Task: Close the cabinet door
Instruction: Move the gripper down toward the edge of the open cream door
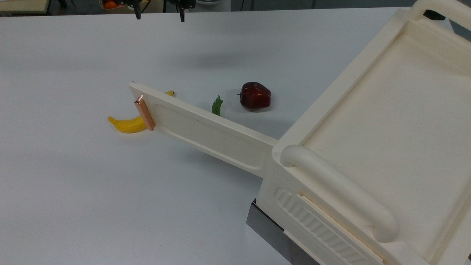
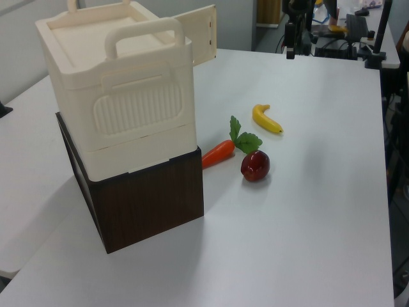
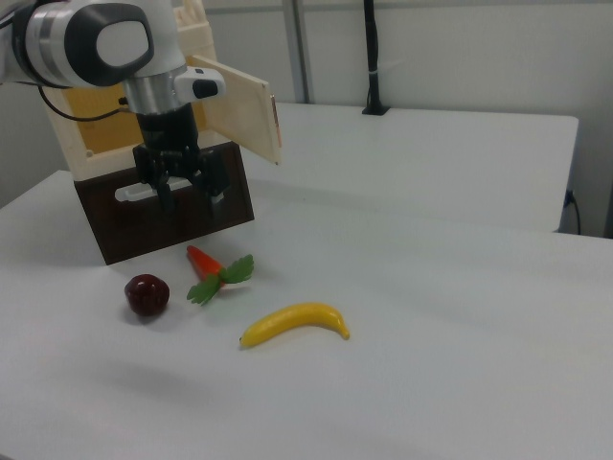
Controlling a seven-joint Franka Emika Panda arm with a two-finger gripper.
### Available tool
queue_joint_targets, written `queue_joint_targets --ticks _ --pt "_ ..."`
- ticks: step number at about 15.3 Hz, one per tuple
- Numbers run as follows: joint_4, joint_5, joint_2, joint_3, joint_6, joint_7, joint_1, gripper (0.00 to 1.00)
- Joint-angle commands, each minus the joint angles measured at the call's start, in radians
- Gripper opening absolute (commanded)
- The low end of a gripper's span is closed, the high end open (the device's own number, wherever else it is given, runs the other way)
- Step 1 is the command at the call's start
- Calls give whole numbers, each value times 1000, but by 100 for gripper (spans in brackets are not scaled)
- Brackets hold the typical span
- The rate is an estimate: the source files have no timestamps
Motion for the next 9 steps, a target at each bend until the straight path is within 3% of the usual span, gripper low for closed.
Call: queue_joint_targets --ticks 1,8,9 --pt "-21 -8 -9 0 13 -15 -7 100" --pt "-7 -5 3 0 18 -23 -11 100" --pt "-7 -5 4 -1 18 -24 -10 86"
